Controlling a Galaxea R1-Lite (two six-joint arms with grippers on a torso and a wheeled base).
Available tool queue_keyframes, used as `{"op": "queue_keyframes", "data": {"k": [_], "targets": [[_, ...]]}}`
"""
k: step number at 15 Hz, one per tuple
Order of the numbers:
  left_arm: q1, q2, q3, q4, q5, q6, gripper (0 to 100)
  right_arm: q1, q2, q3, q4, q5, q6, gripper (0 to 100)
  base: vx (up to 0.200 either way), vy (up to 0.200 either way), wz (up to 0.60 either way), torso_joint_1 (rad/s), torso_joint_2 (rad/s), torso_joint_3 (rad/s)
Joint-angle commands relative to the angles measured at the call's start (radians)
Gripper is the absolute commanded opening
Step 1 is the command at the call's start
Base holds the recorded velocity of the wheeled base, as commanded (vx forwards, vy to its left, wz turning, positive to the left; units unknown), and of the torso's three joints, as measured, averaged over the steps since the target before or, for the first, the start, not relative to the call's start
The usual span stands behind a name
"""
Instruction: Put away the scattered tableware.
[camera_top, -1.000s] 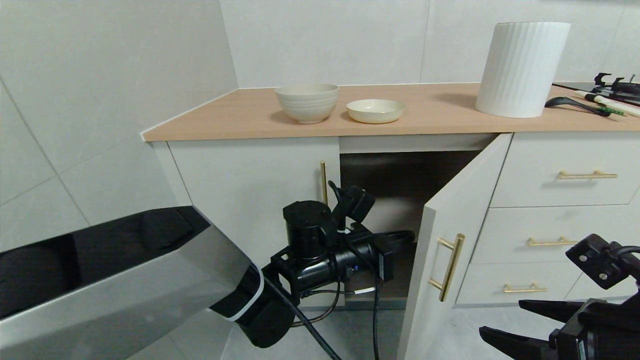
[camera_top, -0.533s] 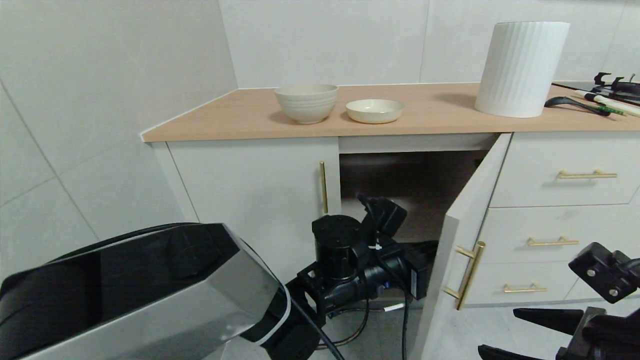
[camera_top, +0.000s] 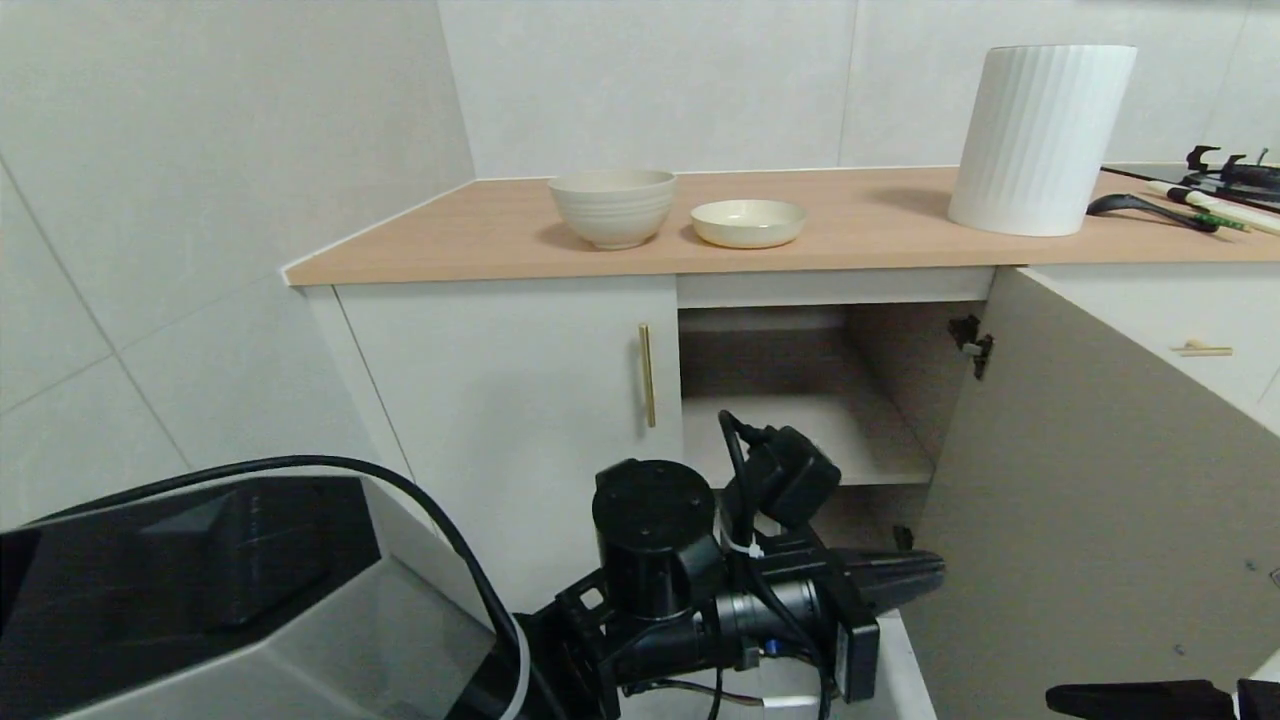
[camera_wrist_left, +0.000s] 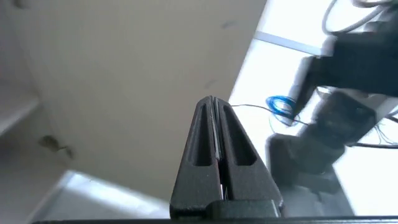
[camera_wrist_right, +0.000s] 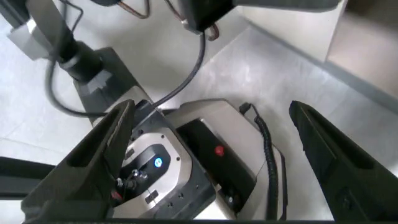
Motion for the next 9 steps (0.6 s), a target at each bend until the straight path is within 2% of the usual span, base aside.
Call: {"op": "queue_keyframes", "data": {"k": [1, 2, 3, 4, 8, 9], "targets": [[0.078, -0.005, 0.011, 0.0, 0.01, 0.014, 0, -0.036, 0.039, -0.019, -0.003, -0.029, 0.003, 100, 0.0, 0.0, 0.0, 0.0, 0.0, 0.0], [0.104, -0.017, 0.019, 0.001, 0.016, 0.017, 0, -0.054, 0.058, -0.021, -0.007, -0.049, 0.003, 100, 0.0, 0.0, 0.0, 0.0, 0.0, 0.0], [0.17, -0.063, 0.049, 0.02, 0.019, 0.023, 0, -0.086, 0.098, -0.028, -0.012, -0.093, 0.005, 100, 0.0, 0.0, 0.0, 0.0, 0.0, 0.0], [0.209, -0.103, 0.069, 0.041, 0.019, 0.032, 0, -0.097, 0.11, -0.042, -0.013, -0.11, 0.009, 100, 0.0, 0.0, 0.0, 0.0, 0.0, 0.0], [0.353, -0.325, 0.184, 0.256, 0.022, 0.141, 0, -0.139, 0.137, -0.06, -0.013, -0.128, 0.005, 100, 0.0, 0.0, 0.0, 0.0, 0.0, 0.0], [0.38, -0.367, 0.209, 0.29, 0.022, 0.152, 0, -0.142, 0.145, -0.067, -0.013, -0.133, 0.002, 100, 0.0, 0.0, 0.0, 0.0, 0.0, 0.0]]}}
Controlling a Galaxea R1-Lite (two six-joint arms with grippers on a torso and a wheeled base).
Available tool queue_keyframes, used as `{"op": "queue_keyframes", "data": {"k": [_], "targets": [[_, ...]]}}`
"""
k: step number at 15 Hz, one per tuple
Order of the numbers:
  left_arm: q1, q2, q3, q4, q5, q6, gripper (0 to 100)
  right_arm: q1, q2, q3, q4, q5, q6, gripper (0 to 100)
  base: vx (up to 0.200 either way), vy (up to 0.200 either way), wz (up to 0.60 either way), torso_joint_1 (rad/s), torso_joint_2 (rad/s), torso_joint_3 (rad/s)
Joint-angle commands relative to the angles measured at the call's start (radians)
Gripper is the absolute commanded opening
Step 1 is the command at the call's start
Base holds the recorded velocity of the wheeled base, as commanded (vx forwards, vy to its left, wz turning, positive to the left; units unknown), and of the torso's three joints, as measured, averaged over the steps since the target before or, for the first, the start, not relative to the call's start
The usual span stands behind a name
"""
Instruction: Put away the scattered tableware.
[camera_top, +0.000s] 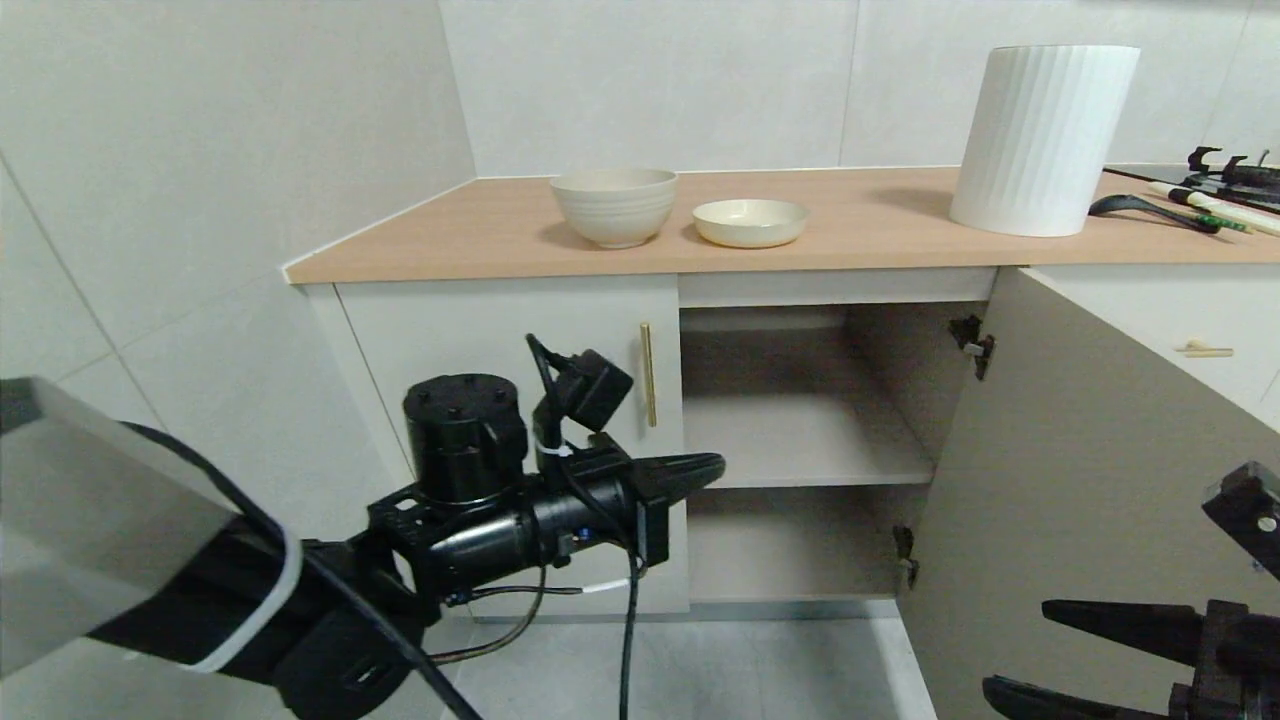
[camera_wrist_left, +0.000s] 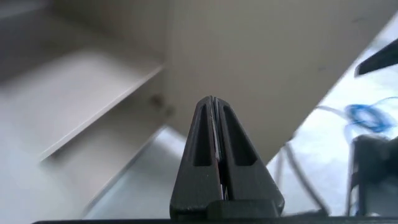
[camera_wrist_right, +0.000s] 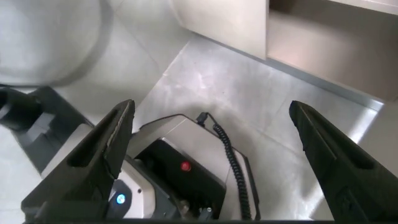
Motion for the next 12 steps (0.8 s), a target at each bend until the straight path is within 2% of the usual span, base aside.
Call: {"op": "queue_keyframes", "data": {"k": [1, 3, 4, 6, 7, 8, 10, 12], "targets": [[0.094, -0.179, 0.095, 0.071, 0.003, 0.026, 0, -0.008, 0.027, -0.016, 0.001, -0.001, -0.003, 100, 0.0, 0.0, 0.0, 0.0, 0.0, 0.0], [0.143, -0.245, 0.169, 0.07, 0.04, 0.026, 0, -0.008, 0.049, -0.047, 0.007, -0.001, -0.003, 100, 0.0, 0.0, 0.0, 0.0, 0.0, 0.0], [0.151, -0.254, 0.179, 0.071, 0.046, 0.026, 0, -0.008, 0.055, -0.051, 0.007, -0.001, -0.003, 100, 0.0, 0.0, 0.0, 0.0, 0.0, 0.0], [0.189, -0.342, 0.265, 0.074, 0.091, 0.026, 0, -0.013, 0.151, -0.113, 0.005, -0.004, -0.002, 100, 0.0, 0.0, 0.0, 0.0, 0.0, 0.0], [0.204, -0.374, 0.279, 0.076, 0.095, 0.025, 100, -0.033, 0.197, -0.154, 0.005, -0.007, -0.003, 100, 0.0, 0.0, 0.0, 0.0, 0.0, 0.0], [0.221, -0.409, 0.288, 0.084, 0.095, 0.019, 100, -0.05, 0.243, -0.196, 0.005, -0.013, -0.008, 100, 0.0, 0.0, 0.0, 0.0, 0.0, 0.0], [0.261, -0.531, 0.288, 0.22, 0.095, 0.014, 100, -0.094, 0.34, -0.283, 0.005, -0.03, -0.088, 100, 0.0, 0.0, 0.0, 0.0, 0.0, 0.0], [0.286, -0.676, 0.198, 0.539, 0.092, 0.003, 100, -0.106, 0.418, -0.372, 0.008, -0.112, -0.109, 100, 0.0, 0.0, 0.0, 0.0, 0.0, 0.0]]}}
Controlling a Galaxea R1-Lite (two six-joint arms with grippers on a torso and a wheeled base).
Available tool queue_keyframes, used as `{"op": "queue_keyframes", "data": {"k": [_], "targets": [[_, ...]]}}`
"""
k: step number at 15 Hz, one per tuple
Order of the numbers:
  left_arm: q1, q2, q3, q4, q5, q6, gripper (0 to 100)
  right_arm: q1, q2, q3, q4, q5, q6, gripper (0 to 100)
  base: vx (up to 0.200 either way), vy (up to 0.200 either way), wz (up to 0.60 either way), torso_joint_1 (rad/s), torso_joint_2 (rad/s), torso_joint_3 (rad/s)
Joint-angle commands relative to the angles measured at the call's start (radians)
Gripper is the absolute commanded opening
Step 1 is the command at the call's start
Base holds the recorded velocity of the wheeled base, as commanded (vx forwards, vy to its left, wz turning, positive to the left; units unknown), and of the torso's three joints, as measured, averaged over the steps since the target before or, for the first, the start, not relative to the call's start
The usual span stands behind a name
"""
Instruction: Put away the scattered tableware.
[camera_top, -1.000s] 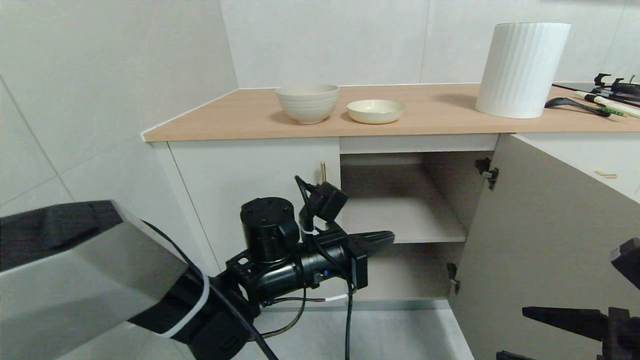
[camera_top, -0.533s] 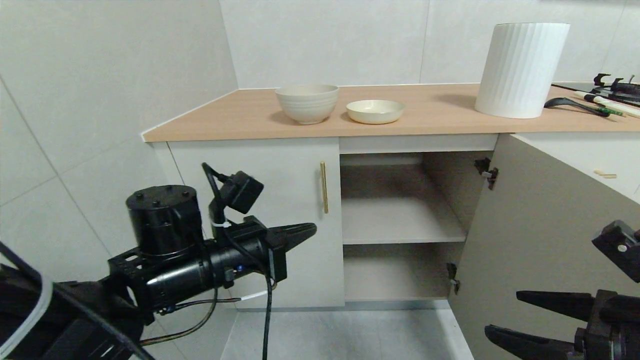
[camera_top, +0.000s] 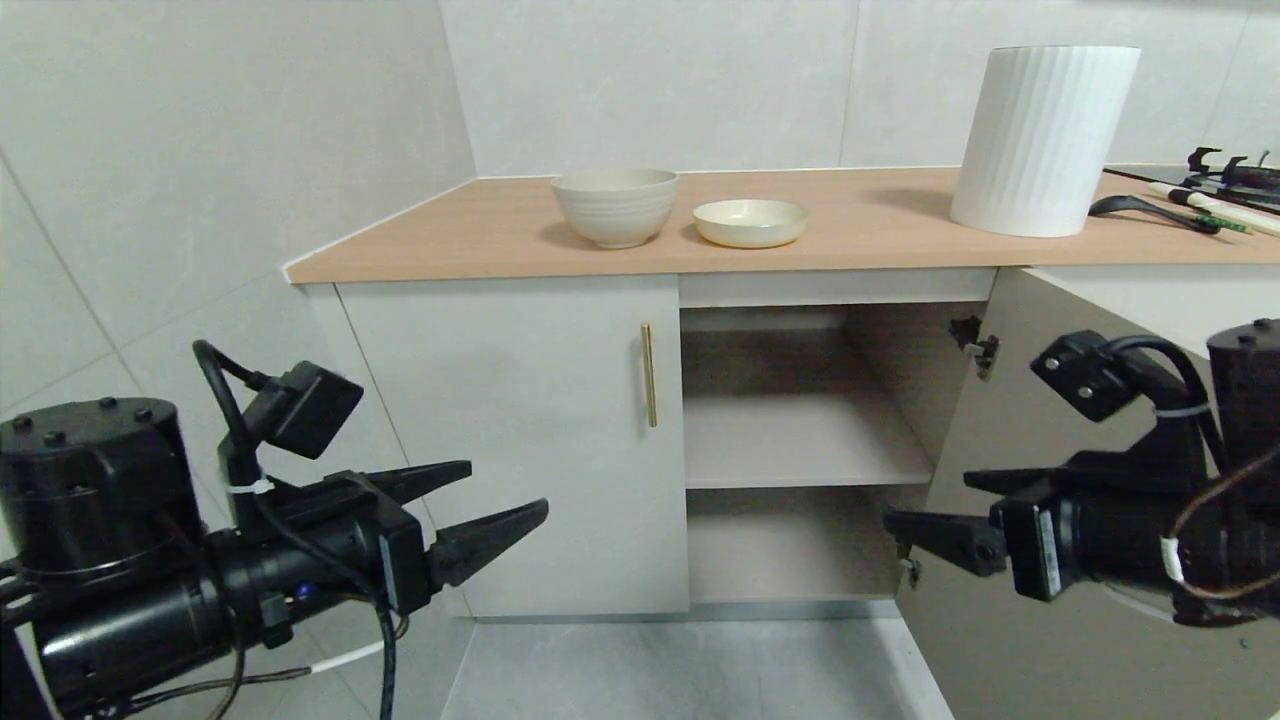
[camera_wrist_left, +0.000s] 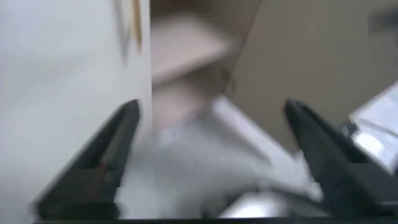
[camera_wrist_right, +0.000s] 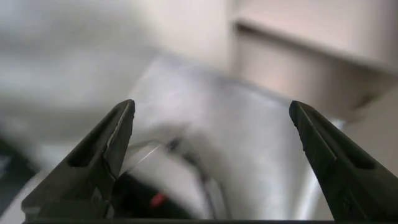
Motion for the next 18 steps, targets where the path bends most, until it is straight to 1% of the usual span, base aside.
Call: {"op": "queue_keyframes", "data": {"k": [1, 2, 3, 5, 8, 10, 12, 14, 18], "targets": [[0.039, -0.204, -0.121, 0.291, -0.009, -0.017, 100, -0.017, 0.122, -0.088, 0.002, -0.057, -0.007, 100, 0.0, 0.0, 0.0, 0.0, 0.0, 0.0], [0.041, -0.215, -0.154, 0.372, -0.007, -0.018, 100, -0.017, 0.125, -0.093, 0.002, -0.064, -0.001, 100, 0.0, 0.0, 0.0, 0.0, 0.0, 0.0], [0.041, -0.212, -0.166, 0.389, -0.007, -0.018, 100, -0.017, 0.129, -0.094, 0.002, -0.061, 0.019, 100, 0.0, 0.0, 0.0, 0.0, 0.0, 0.0], [0.042, -0.18, -0.169, 0.375, -0.003, -0.02, 100, -0.017, 0.138, -0.097, 0.0, -0.066, 0.051, 100, 0.0, 0.0, 0.0, 0.0, 0.0, 0.0], [0.045, -0.157, -0.161, 0.325, -0.001, -0.018, 100, -0.014, 0.127, -0.119, 0.003, -0.066, 0.083, 100, 0.0, 0.0, 0.0, 0.0, 0.0, 0.0], [0.056, -0.16, -0.163, 0.325, -0.001, -0.017, 100, -0.011, 0.125, -0.128, 0.032, -0.066, 0.082, 100, 0.0, 0.0, 0.0, 0.0, 0.0, 0.0], [0.07, -0.158, -0.166, 0.325, -0.003, -0.017, 100, -0.011, 0.118, -0.153, 0.094, -0.061, 0.083, 100, 0.2, 0.0, 0.0, 0.002, 0.0, 0.002], [0.082, -0.154, -0.167, 0.325, -0.003, -0.018, 100, -0.011, 0.11, -0.148, 0.098, -0.057, 0.083, 100, 0.2, 0.0, 0.0, 0.0, 0.0, 0.009], [0.085, -0.149, -0.169, 0.325, -0.004, -0.018, 100, -0.011, 0.104, -0.126, 0.092, -0.057, 0.079, 100, 0.2, 0.0, 0.0, 0.006, 0.0, 0.002]]}}
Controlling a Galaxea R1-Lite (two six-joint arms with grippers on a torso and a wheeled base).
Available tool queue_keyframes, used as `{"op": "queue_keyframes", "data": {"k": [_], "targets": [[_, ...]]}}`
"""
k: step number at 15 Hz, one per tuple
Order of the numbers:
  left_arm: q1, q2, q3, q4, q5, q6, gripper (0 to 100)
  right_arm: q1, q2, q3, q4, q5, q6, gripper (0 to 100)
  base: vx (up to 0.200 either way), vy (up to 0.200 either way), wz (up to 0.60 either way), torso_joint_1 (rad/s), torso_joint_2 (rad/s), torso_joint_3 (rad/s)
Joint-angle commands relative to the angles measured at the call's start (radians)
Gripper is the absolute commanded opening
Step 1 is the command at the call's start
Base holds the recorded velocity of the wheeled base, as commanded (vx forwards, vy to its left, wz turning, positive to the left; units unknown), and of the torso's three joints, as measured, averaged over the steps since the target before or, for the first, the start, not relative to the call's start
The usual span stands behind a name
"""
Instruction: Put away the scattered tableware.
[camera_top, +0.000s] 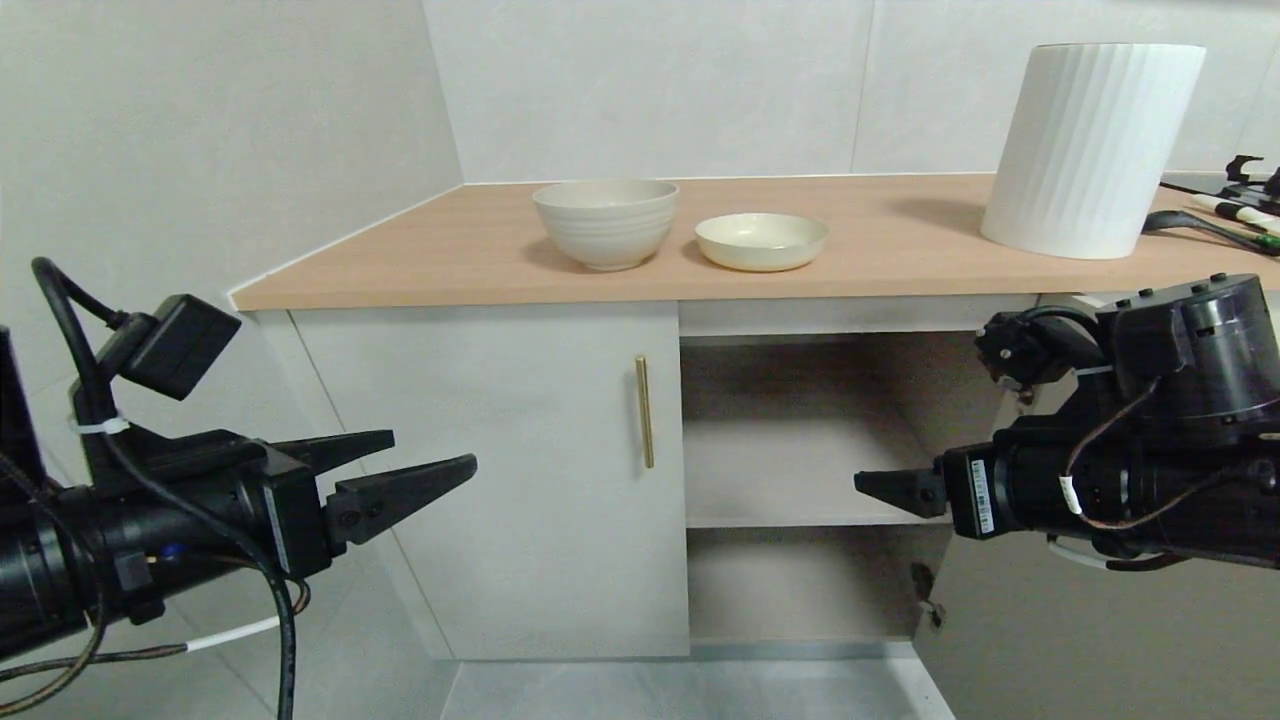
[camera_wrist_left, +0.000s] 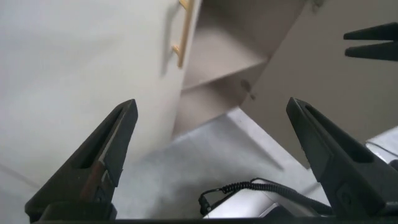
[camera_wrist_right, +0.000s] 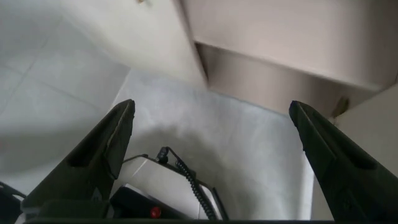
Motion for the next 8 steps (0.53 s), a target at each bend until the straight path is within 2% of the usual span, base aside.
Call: {"op": "queue_keyframes", "data": {"k": [1, 4, 8], "targets": [[0.002, 0.007, 0.0, -0.001, -0.001, -0.001, 100, 0.0, -0.008, 0.005, 0.0, -0.001, -0.002, 100, 0.2, 0.0, 0.0, 0.002, 0.0, -0.002], [0.002, 0.008, 0.0, -0.001, -0.002, -0.001, 100, 0.001, -0.004, 0.007, -0.001, -0.001, -0.004, 100, 0.2, 0.0, 0.0, 0.006, 0.0, -0.001], [0.001, 0.005, 0.001, -0.002, -0.004, -0.005, 100, 0.001, -0.006, 0.01, -0.001, 0.001, -0.004, 100, 0.0, 0.0, 0.0, 0.0, 0.0, 0.0]]}}
